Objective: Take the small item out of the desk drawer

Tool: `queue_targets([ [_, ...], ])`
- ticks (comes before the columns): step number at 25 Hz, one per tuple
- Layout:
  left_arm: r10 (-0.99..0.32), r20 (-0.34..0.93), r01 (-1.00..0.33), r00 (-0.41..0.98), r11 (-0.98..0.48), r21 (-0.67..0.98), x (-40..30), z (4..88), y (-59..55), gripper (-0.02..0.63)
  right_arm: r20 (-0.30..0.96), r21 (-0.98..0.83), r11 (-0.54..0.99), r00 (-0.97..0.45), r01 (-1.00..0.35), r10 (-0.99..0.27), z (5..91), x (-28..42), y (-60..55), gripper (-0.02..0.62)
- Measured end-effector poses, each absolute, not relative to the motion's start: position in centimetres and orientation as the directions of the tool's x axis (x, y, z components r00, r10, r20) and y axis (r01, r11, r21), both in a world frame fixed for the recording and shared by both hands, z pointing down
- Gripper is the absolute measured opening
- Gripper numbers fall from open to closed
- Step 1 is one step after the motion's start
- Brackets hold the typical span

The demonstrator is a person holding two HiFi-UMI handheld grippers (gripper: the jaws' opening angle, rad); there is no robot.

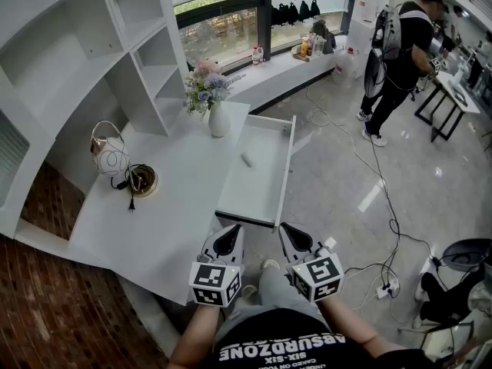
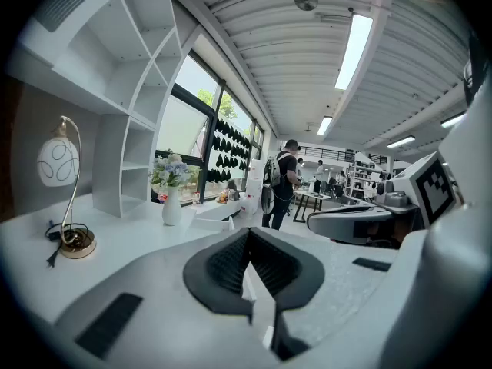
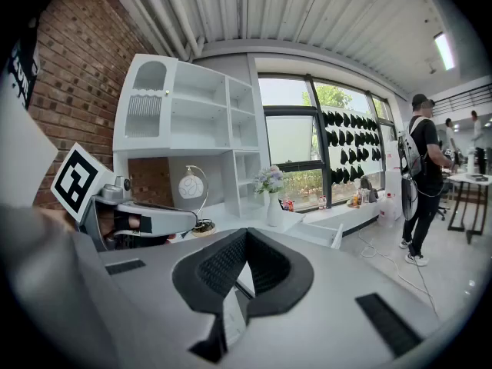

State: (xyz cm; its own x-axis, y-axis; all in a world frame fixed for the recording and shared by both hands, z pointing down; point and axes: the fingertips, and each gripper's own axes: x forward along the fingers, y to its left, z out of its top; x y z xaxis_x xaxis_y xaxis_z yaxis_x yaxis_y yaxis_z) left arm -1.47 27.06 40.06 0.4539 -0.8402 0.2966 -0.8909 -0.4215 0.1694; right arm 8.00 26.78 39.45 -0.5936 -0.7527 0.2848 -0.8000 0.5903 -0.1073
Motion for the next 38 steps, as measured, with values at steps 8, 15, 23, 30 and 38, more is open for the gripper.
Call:
queue_targets([
  [8, -0.843, 0.292, -0.892, 0.451, -0.421, 0.164, -1.6, 40.4, 24.3, 0.006, 0.296, -0.098, 0.595, -0.594, -0.798, -0.748, 40.3, 7.6, 24.1, -0.002],
  [15, -0.850, 0.293, -0.898, 0.439, -0.408, 0.163, -2.5, 40.0, 20.7, 0.006, 0.290, -0.102, 0.617, -0.616, -0.781, -0.732, 39.7, 6.6, 20.0, -0.002],
  [23, -0.841, 0.315, -0.898, 0.440, -0.406, 0.169, -3.5, 40.6, 15.9, 0.006, 0.297, -0.120, 0.619, -0.623, -0.776, -0.723, 40.0, 5.6, 14.3, 0.000],
  [30, -0.830, 0.331, -0.894, 0.448, -0.413, 0.174, -4.0, 41.1, 11.8, 0.006, 0.298, -0.134, 0.617, -0.626, -0.775, -0.721, 40.2, 5.1, 9.7, 0.000],
  [38, -0.825, 0.347, -0.895, 0.446, -0.410, 0.174, -4.3, 42.1, 7.8, 0.006, 0.290, -0.146, 0.623, -0.636, -0.768, -0.715, 40.6, 5.0, 4.8, 0.038],
])
